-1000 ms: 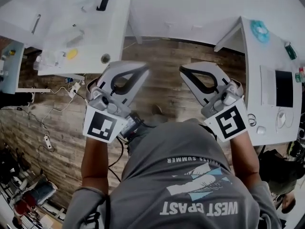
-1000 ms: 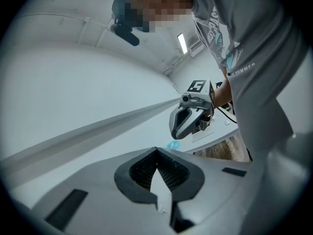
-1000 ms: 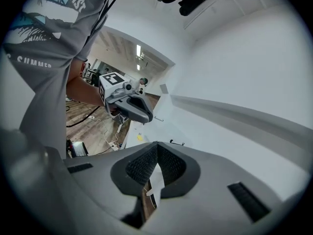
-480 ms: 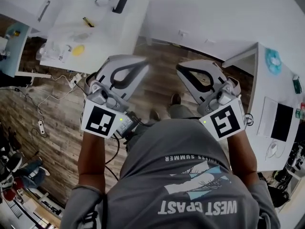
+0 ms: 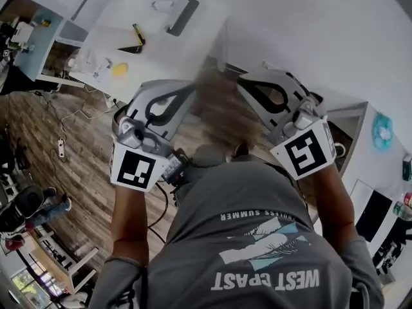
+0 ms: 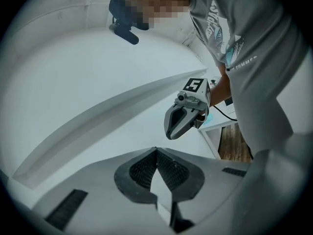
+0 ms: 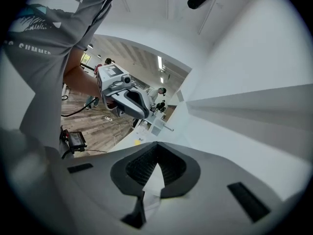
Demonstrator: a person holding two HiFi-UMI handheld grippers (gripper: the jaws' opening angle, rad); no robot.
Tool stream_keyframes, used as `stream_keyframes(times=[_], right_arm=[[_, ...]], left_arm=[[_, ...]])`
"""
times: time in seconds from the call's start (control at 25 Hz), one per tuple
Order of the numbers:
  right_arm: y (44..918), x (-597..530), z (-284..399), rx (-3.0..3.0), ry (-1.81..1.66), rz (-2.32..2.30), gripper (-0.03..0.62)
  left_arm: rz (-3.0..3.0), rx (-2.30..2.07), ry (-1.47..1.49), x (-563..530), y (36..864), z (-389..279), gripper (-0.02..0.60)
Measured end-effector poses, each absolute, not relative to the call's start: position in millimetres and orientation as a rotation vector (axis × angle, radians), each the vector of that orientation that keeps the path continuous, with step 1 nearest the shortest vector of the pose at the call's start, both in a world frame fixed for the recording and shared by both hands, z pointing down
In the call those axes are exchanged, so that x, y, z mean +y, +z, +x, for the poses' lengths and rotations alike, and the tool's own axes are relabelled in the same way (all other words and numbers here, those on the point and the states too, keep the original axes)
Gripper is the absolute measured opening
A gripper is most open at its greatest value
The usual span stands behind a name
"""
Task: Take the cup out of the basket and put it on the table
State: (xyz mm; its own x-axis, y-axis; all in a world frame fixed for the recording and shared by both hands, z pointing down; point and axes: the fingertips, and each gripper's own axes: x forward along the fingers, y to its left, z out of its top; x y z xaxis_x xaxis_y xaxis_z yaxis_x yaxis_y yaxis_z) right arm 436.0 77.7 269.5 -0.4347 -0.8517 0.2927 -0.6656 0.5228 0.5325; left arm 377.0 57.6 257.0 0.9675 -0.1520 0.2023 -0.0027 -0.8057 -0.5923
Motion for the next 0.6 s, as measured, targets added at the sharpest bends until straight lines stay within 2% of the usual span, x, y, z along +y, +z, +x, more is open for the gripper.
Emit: stream_keyframes(times=[0.28,0.6], right_arm=[[268.1,7.6,436.5,-2.272,-0.461,1.177,0.011],[259.4,-91.0,407.5,-2.243,-0.488,1.133,0.011]], left_arm=[[-2.487,0.224,-0.346,3.8,258.2,360.1,0.008],[-2.552,0.270,-0.290,-82.4,262.7,328.0,0.008]])
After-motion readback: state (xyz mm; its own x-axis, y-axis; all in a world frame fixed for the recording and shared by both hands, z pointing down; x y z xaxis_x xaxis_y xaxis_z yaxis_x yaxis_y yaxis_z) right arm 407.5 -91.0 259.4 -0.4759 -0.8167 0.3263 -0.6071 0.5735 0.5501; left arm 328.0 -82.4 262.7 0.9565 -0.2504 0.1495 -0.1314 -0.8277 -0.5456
